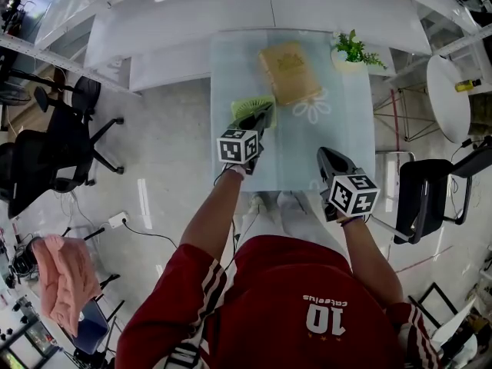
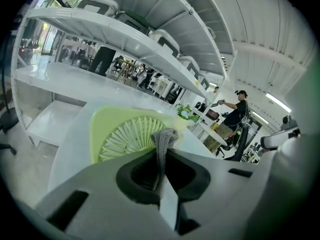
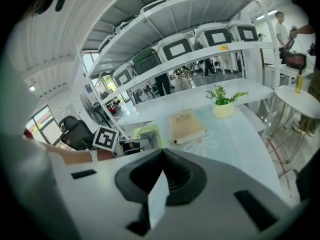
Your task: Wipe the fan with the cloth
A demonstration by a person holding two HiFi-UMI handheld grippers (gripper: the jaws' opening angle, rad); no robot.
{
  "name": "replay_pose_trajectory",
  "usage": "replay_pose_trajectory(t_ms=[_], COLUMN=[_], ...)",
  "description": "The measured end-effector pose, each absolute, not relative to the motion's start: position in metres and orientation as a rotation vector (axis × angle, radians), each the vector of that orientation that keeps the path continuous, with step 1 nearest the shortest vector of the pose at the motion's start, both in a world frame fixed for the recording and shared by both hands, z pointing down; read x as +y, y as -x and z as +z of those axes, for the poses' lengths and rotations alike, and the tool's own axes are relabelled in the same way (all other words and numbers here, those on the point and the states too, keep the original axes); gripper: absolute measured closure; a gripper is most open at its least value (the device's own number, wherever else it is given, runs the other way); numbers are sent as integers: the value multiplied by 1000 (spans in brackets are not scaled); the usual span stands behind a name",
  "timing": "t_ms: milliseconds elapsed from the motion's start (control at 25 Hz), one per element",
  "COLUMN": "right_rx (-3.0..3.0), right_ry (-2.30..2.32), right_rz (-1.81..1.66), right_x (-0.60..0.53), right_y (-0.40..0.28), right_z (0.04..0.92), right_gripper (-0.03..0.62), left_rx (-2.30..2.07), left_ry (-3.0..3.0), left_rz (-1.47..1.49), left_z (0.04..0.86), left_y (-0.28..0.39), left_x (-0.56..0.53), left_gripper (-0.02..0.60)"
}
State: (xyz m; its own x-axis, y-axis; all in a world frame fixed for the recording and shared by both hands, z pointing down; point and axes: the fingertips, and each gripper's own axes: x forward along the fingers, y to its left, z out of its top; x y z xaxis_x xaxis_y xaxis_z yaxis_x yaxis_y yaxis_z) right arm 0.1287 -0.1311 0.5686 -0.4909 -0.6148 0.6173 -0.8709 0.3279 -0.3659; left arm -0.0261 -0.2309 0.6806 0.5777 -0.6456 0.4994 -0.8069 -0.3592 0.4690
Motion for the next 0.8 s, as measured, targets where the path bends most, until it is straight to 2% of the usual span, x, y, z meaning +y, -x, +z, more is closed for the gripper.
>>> replay_pose_trajectory(t_ms=[800], right_rx=[-2246], right_ry=[-1338], right_rz=[947], right_x=[-110], right_y=[-109], right_z=[558], right_gripper=[589], left_rx=[-1261], left_ry=[-2049], left_rz=[301], left_z=[686], left_y=[95], left_x=[-213], left_gripper=[555])
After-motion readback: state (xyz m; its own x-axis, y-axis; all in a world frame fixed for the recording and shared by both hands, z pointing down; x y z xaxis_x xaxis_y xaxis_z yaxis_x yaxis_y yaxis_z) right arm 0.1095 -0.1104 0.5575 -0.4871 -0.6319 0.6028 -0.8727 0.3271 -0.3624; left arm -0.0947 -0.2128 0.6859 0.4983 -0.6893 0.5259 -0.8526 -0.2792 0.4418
